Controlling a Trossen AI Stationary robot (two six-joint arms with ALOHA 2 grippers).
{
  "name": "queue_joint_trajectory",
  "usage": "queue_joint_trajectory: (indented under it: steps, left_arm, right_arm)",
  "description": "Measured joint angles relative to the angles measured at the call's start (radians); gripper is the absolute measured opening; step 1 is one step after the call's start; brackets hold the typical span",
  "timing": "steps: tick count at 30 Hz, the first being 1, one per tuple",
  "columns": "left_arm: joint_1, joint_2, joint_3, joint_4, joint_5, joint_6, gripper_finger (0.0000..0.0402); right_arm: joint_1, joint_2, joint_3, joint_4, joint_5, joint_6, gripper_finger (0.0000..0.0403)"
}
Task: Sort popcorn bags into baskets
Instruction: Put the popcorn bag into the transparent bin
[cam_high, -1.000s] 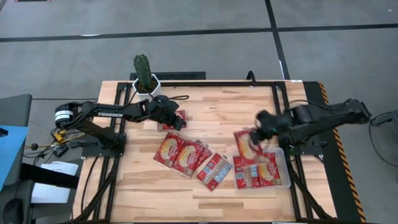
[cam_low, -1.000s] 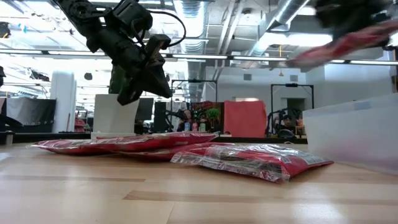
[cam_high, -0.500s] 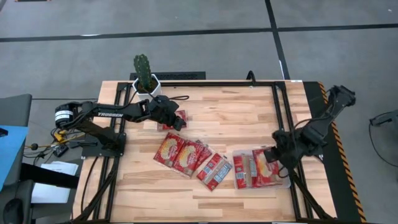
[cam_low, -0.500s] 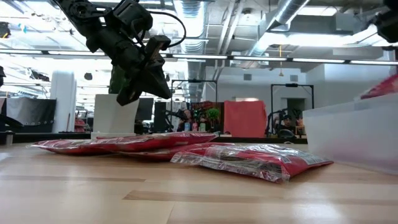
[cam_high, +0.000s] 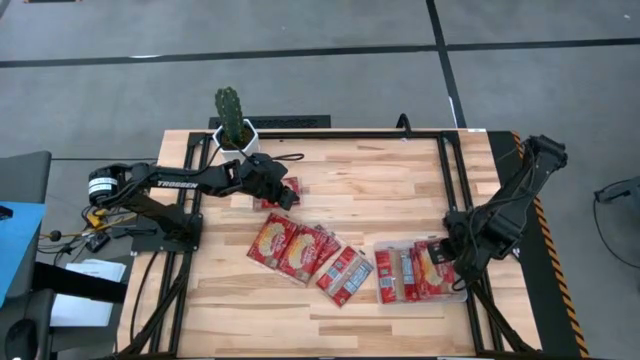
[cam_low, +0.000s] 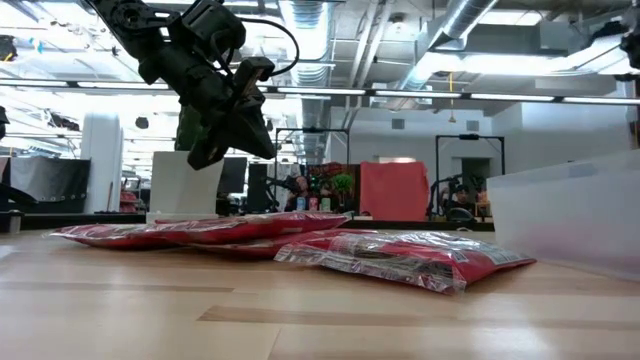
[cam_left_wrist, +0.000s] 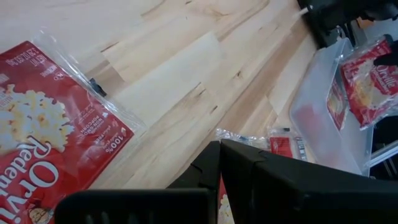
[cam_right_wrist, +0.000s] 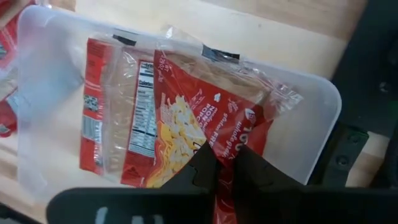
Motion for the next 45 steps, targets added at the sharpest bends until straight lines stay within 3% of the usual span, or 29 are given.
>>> queue_joint_trajectory:
  steps: [8, 19, 25, 30, 33, 36, 41, 45]
  left_arm:
    - [0.0, 0.0, 0.0, 0.0, -0.007, 0.0, 0.0]
    - [0.001, 0.0, 0.0, -0.015, 0.025, 0.047, 0.0]
    - [0.035, -0.054, 0.002, -0.132, 0.117, 0.077, 0.0]
    - [0.05, -0.213, 0.002, -0.371, -0.023, 0.125, 0.0]
    - [0.05, -0.281, 0.002, -0.513, -0.133, 0.139, 0.0]
    - [0.051, -0.296, -0.028, -0.542, -0.182, 0.124, 0.0]
    - [0.052, -0.254, -0.12, -0.518, -0.197, 0.074, 0.0]
    - [0.061, -0.235, -0.198, -0.497, -0.226, 0.011, 0.0]
  right_arm:
    - [0.0, 0.043, 0.0, 0.015, -0.031, -0.009, 0.0065]
    - [-0.002, 0.035, 0.006, -0.016, -0.104, -0.007, 0.0155]
    - [-0.075, 0.026, 0.107, -0.024, 0.049, -0.075, 0.0179]
    - [-0.267, 0.028, 0.159, 0.026, 0.146, -0.28, 0.0176]
    - [-0.425, 0.03, 0.159, 0.153, 0.173, -0.48, 0.0172]
    - [-0.605, 0.058, 0.159, 0.314, 0.183, -0.71, 0.0175]
    - [-0.864, 0.15, 0.16, 0.605, 0.084, -1.038, 0.0211]
    - [-1.018, 0.278, 0.16, 0.812, -0.033, -1.169, 0.0244]
